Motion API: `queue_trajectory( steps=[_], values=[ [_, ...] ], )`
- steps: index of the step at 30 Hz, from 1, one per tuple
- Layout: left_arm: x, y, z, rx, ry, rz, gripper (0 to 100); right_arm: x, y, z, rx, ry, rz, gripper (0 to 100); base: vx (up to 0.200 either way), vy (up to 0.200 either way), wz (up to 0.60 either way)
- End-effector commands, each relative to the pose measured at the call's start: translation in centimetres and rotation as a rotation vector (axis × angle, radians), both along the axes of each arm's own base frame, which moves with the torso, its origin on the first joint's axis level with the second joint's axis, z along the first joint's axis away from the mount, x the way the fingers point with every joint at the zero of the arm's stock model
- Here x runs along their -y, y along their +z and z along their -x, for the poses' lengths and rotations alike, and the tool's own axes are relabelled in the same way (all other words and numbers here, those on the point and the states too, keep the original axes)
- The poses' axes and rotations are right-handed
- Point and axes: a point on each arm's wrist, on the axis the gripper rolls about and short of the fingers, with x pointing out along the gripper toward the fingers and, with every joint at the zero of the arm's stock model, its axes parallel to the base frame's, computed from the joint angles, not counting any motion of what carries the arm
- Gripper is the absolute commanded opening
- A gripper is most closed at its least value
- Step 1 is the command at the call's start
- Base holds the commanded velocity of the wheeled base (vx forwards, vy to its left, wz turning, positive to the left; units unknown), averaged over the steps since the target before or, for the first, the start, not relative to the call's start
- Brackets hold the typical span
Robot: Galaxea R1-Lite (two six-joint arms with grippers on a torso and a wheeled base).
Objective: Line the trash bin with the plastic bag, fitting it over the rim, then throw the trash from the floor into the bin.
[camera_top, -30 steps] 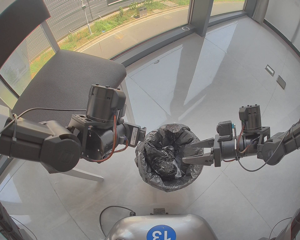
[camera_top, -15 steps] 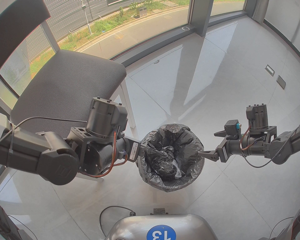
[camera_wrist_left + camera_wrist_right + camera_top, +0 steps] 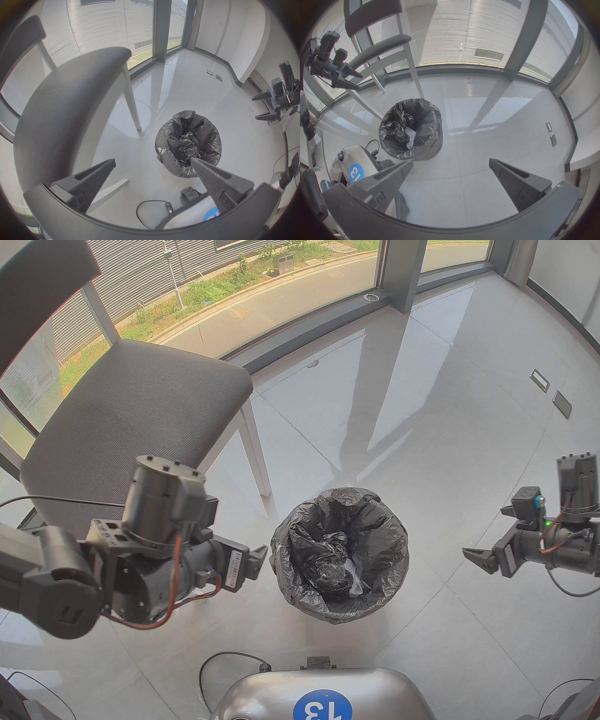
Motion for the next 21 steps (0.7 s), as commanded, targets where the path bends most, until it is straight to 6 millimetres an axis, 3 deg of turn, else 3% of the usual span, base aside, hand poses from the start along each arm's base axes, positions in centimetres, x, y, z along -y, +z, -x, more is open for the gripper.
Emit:
queue_trajectory(
  steps=[1,3,5,7,8,10,15,18,21],
  values=[
    [-6.2,2.6,5.2,0.069,0.115,0.021,100,3.3,4.0,8.7,0.13,-0.146,-0.053,100,0.0,0.0,0.0],
    [-8.4,2.9,6.4,0.079,0.179,0.021,100,4.1,4.1,11.0,0.131,-0.191,-0.081,100,0.0,0.0,0.0],
    [-8.8,3.1,6.8,0.082,0.191,0.021,100,4.2,4.0,11.6,0.131,-0.202,-0.082,100,0.0,0.0,0.0],
    [-11.4,3.6,10.4,0.088,0.211,0.018,100,5.6,3.5,15.9,0.156,-0.274,-0.094,100,0.0,0.0,0.0],
    [-11.5,3.6,10.7,0.087,0.21,0.017,100,5.7,3.4,16.2,0.158,-0.279,-0.095,100,0.0,0.0,0.0],
    [-13.0,3.8,13.4,0.089,0.207,0.0,100,6.9,2.7,19.6,0.179,-0.333,-0.104,100,0.0,0.0,0.0],
    [-15.3,4.2,16.5,0.129,0.291,-0.04,100,7.7,0.3,25.2,0.158,-0.496,-0.097,100,0.0,0.0,0.0],
    [-16.4,4.6,17.8,0.14,0.321,-0.059,100,7.7,-1.7,27.4,0.183,-0.53,-0.127,100,0.0,0.0,0.0],
    [-17.5,4.7,19.3,0.124,0.335,-0.094,100,7.8,-3.8,28.2,0.222,-0.501,-0.199,100,0.0,0.0,0.0]
  ],
)
